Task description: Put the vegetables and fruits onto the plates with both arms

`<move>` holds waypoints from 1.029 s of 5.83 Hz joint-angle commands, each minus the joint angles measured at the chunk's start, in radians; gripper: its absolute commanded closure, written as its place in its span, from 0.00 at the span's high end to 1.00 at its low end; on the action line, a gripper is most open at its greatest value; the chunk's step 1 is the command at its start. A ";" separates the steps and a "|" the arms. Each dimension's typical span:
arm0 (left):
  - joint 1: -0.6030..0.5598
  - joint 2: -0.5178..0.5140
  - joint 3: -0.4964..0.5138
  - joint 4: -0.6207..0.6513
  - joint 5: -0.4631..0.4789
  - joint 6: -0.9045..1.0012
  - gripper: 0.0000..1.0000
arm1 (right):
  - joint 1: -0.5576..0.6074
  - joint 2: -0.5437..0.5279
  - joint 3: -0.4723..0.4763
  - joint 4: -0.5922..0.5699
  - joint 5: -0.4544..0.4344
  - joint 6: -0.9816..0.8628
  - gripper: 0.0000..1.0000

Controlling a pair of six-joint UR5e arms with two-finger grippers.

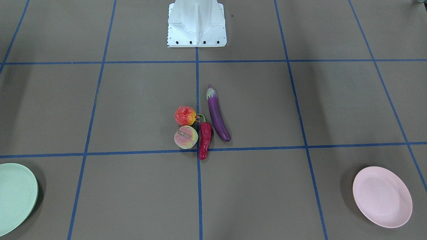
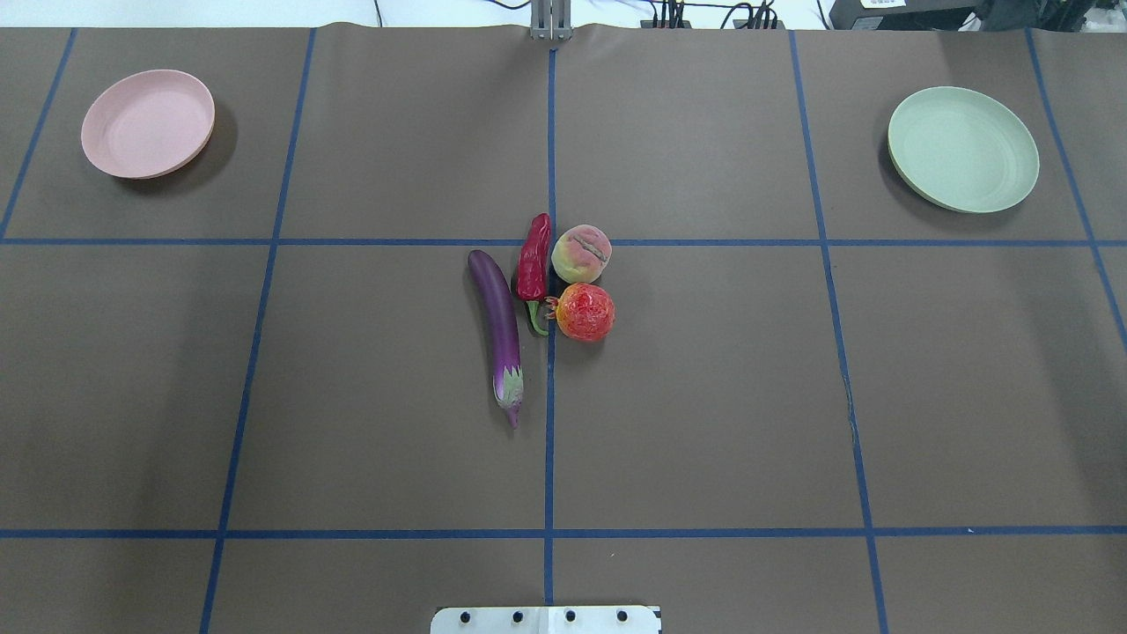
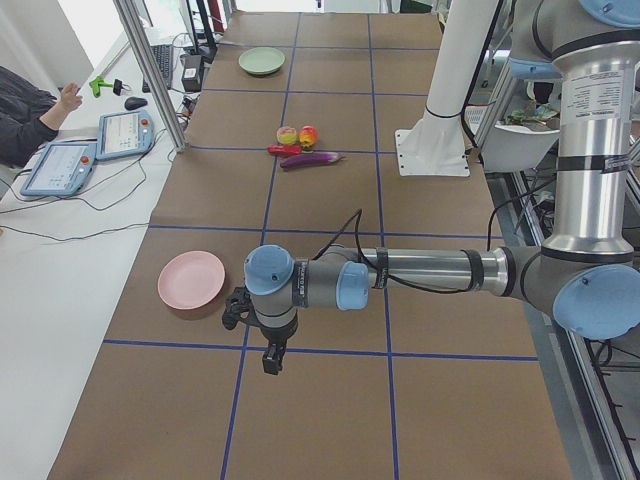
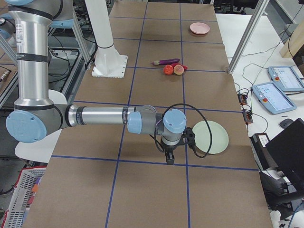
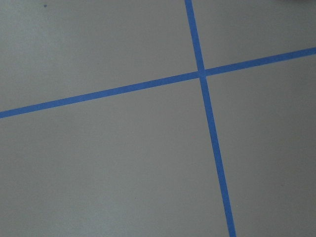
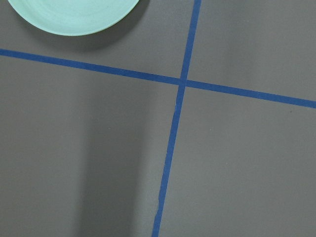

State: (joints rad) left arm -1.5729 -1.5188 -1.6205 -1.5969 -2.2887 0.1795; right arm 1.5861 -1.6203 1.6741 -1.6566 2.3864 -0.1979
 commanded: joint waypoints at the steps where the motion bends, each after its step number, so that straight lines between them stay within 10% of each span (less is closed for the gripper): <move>1: 0.001 0.000 0.004 -0.003 0.000 0.000 1.00 | 0.000 0.000 0.004 0.000 0.001 0.000 1.00; 6: 0.001 -0.003 -0.034 -0.005 0.000 -0.002 1.00 | 0.000 0.005 0.009 0.001 -0.003 0.000 1.00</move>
State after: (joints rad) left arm -1.5723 -1.5208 -1.6345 -1.6005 -2.2884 0.1790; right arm 1.5861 -1.6166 1.6818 -1.6552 2.3839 -0.1979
